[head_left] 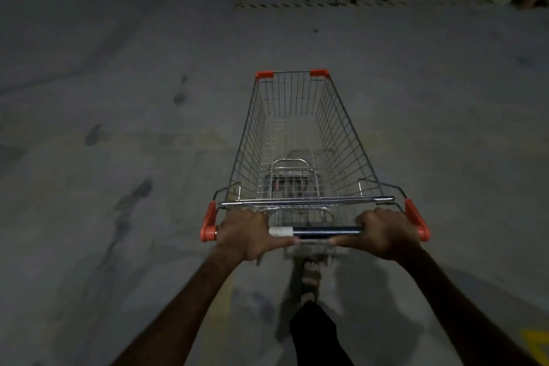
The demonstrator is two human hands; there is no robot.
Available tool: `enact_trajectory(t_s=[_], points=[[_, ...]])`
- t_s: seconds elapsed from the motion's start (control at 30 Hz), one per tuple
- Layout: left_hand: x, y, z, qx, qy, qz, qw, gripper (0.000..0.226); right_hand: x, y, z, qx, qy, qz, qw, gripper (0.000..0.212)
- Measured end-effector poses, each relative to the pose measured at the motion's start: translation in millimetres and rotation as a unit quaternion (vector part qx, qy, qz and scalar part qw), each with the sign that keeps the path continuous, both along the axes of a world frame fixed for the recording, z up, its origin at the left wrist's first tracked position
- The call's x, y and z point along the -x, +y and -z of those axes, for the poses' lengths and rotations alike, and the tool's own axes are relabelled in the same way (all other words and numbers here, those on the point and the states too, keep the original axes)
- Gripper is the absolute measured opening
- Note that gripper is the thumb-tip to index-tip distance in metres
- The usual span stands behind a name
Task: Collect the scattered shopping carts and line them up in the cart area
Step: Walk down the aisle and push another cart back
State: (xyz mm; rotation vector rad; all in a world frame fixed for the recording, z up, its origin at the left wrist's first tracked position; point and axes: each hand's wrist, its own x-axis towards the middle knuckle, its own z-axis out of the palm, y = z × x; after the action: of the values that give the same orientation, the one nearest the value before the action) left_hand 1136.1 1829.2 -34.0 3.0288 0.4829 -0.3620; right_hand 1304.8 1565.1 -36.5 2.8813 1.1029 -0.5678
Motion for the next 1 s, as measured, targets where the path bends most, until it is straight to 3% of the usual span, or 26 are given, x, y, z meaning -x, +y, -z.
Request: enact_trajectory(t_s=[0.33, 0.5, 0.6, 0.87, 1.0], points=[[-257.8, 128.8, -11.4, 0.001, 0.016, -0.034, 0.999, 0.094, -259.0, 144.0, -13.0, 0.008, 0.024, -0.013, 1.000, 0.088], [-363.3, 182.6, -8.6, 0.000, 0.021, -0.043, 0.999, 0.102, -369.3, 194.9, -1.2, -0.020, -0.056, -0.043, 0.997, 0.127], [-426.5, 218.4, -2.4, -0.003, 0.010, -0.045, 0.999, 0.106, -432.1, 227.5, 1.0, -0.021, -0.108, -0.058, 0.992, 0.136], [-618.9, 329.5, 4.3, -0.006, -0.033, -0.043, 0.999, 0.104, -632.0, 337.7, 5.6, -0.018, -0.112, -0.068, 0.991, 0.098], [-721.5, 386.6, -0.9, -0.002, -0.034, -0.025, 0.999, 0.105, -730.6, 398.1, -0.9, -0.017, -0.084, -0.044, 0.995, 0.101]])
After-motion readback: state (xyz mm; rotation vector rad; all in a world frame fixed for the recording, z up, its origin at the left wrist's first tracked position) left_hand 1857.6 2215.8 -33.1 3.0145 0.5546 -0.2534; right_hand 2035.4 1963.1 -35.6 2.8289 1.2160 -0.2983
